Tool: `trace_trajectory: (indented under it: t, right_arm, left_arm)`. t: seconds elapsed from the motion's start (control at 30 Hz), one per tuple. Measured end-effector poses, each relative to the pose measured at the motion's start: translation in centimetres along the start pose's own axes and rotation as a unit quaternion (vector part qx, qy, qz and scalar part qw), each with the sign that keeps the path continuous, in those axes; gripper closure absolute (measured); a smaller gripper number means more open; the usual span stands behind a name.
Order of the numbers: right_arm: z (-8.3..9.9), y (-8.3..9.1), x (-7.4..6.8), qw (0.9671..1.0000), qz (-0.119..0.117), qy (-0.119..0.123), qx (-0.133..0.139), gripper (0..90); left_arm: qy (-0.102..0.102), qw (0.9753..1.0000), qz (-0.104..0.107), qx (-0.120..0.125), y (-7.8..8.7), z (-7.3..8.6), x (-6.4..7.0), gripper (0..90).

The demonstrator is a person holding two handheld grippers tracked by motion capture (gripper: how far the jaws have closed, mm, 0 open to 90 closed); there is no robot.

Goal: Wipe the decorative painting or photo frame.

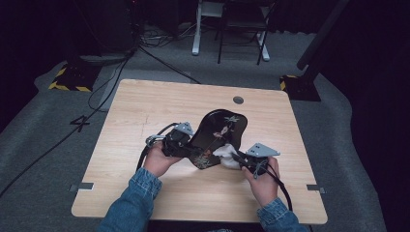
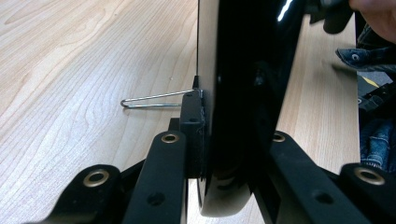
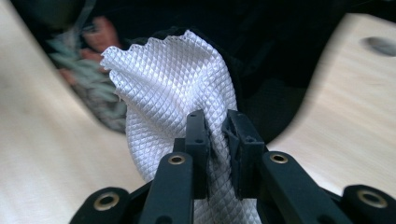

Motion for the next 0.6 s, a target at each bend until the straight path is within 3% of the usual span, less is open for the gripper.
trace_trajectory:
  t: [0.07, 0.17, 0.27, 0.37, 0.6]
  right_arm:
    - [0.1, 0.2, 0.4, 0.9999, 0.014, 0.004, 0.004, 80.4]
    - [0.0, 1.1, 1.0, 0.9978, 0.058, 0.008, 0.031, 81.0]
    - [-0.2, 1.4, 1.1, 0.9963, 0.074, 0.013, 0.043, 81.0]
    - [-0.2, 1.0, 0.9, 0.9966, 0.071, 0.012, 0.040, 81.0]
    - [0.1, -0.7, -0.6, 0.9989, 0.038, 0.018, 0.018, 80.8]
  left_arm:
    - [0.000, 1.0000, 0.000, 0.000, 0.0, 0.0, 0.0, 79.3]
    - [0.000, 1.0000, 0.000, -0.001, 0.0, 0.0, 0.0, 79.3]
    - [0.000, 1.0000, 0.000, 0.000, 0.0, 0.0, 0.0, 79.3]
    - [-0.001, 1.0000, 0.000, -0.001, 0.0, 0.0, 0.0, 79.3]
    - [-0.004, 1.0000, 0.001, -0.003, 0.0, 0.0, 0.0, 79.4]
Point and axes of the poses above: each handheld gripper's, and its own axes: y roughly backward along the jaws, z roughly out of its underside, x roughly to its right, the point moved 5 cm from there along -y, roughly forward along the jaws, and after that the axes turned 5 degrees about -z, right-handed, at the moved point
